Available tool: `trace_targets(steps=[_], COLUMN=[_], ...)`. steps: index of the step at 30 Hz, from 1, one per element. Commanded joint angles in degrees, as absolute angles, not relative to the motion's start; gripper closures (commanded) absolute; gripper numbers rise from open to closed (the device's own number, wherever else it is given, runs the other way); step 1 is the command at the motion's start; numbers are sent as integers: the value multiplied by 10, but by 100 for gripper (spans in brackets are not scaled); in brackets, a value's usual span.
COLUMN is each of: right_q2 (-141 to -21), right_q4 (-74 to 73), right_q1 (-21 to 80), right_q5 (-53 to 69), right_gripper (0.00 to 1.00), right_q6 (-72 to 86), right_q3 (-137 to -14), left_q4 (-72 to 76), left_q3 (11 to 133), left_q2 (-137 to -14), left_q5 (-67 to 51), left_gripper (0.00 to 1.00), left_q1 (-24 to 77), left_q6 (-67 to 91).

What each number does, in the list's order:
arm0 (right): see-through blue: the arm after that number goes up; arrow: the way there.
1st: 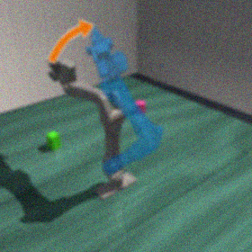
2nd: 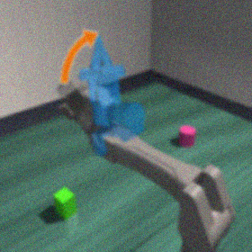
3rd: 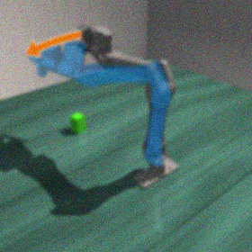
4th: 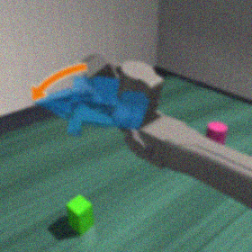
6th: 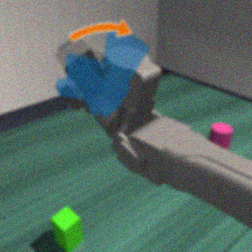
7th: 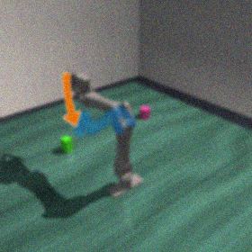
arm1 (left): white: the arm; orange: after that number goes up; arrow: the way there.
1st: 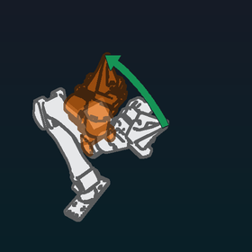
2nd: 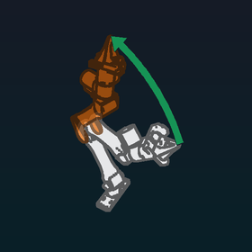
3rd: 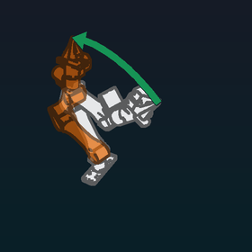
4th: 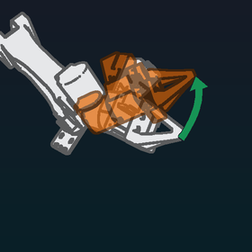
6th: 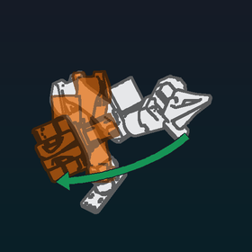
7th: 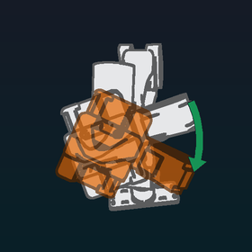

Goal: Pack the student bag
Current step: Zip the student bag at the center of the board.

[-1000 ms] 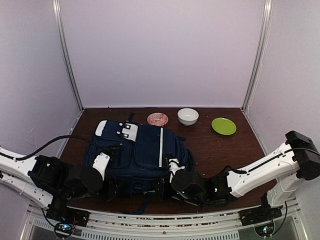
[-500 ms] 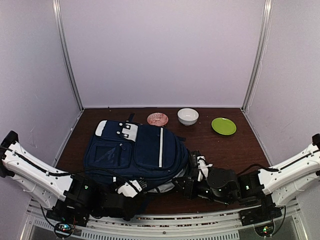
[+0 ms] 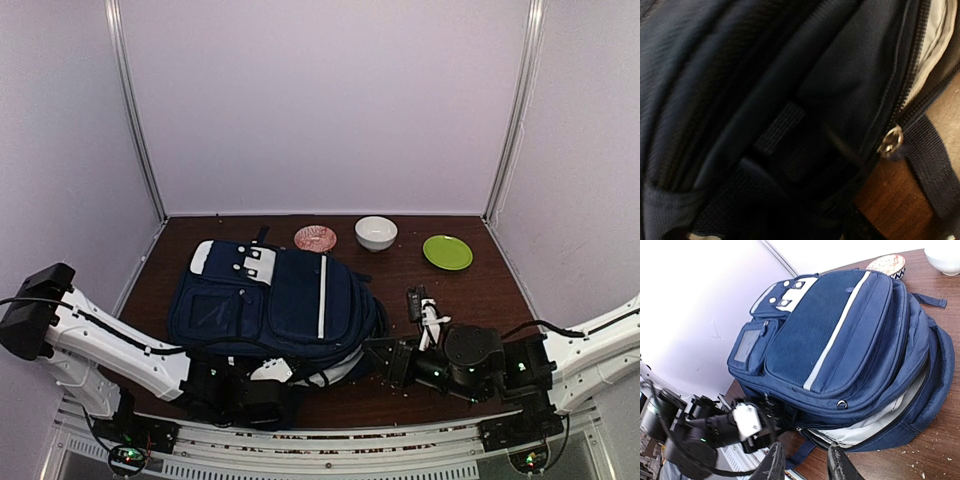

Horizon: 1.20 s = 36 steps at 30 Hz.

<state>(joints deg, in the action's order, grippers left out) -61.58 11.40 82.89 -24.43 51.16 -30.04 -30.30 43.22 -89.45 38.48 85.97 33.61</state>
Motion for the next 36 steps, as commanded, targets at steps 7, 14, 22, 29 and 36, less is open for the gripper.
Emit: trace_targets(steps=[7,14,22,29,36], right_q2=[-580,-587,-709,-830,-900], right_q4=[123,205,185,233,285], right_q1=[828,824,834,810,784], right_q5=[-276,-211,-73,-33,-7], right_gripper=[58,33,37,46,50], right_q6=[525,483,485,595,654], right_q3=[-292,-285,-409,-442,-447], left_q4=[-311,-327,-310,-265,-226], left_q3=[438,484,511,505,485], left_q2=[-817,-697,-679,-688,-678], left_q5=[420,449,452,447,432], left_gripper=[69,100,100,100,100], left_q1=[849,849,849,849,849], left_q6=[352,323,310,312,310])
